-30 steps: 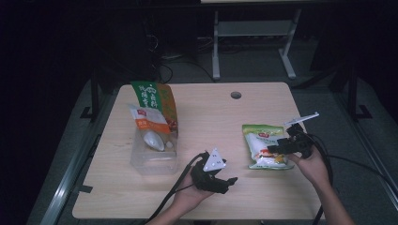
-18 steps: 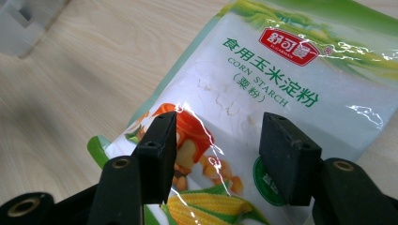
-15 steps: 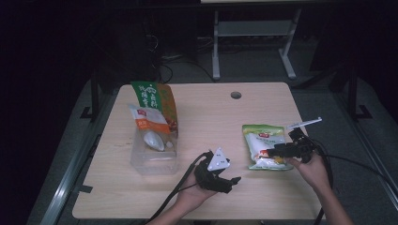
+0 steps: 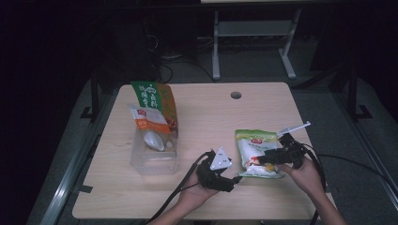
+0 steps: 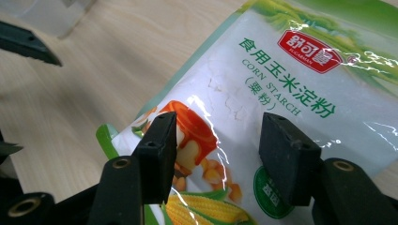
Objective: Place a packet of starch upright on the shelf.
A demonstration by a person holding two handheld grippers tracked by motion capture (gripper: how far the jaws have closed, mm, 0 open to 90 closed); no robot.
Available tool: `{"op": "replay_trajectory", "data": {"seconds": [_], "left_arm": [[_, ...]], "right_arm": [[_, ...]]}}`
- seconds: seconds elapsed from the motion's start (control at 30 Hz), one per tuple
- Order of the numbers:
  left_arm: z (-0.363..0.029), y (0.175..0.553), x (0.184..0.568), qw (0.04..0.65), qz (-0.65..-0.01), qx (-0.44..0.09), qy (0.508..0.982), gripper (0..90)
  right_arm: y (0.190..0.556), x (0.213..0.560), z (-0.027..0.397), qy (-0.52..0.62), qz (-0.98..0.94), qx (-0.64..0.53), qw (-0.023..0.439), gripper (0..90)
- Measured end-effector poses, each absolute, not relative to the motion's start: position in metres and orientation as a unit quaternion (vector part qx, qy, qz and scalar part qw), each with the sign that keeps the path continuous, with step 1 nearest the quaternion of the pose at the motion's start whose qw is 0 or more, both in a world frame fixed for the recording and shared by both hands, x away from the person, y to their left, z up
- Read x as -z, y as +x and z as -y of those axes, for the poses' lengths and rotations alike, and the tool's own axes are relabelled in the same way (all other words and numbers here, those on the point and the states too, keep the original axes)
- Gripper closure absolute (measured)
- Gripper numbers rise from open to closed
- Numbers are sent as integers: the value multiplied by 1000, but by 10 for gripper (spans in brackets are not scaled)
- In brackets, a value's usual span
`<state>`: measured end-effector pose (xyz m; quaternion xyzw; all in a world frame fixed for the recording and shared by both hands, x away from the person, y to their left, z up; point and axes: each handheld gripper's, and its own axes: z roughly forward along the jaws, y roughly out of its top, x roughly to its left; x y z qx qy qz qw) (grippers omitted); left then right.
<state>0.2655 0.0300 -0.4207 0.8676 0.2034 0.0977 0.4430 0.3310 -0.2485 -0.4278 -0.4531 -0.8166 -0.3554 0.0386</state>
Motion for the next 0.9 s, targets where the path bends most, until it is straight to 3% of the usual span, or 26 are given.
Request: {"op": "replay_trajectory", "data": {"seconds": [0.3, 0.6, 0.9], "left_arm": [[-13, 280, 420, 437, -211, -95, 869, 423], [14, 298, 422, 432, -219, -76, 872, 572], [30, 306, 430, 421, -223, -58, 877, 621]], "right_arm": [[349, 418, 257, -475, 807, 350, -3, 352], [379, 434, 277, -526, 790, 316, 3, 317], [390, 447, 291, -547, 774, 318, 28, 320]]}}
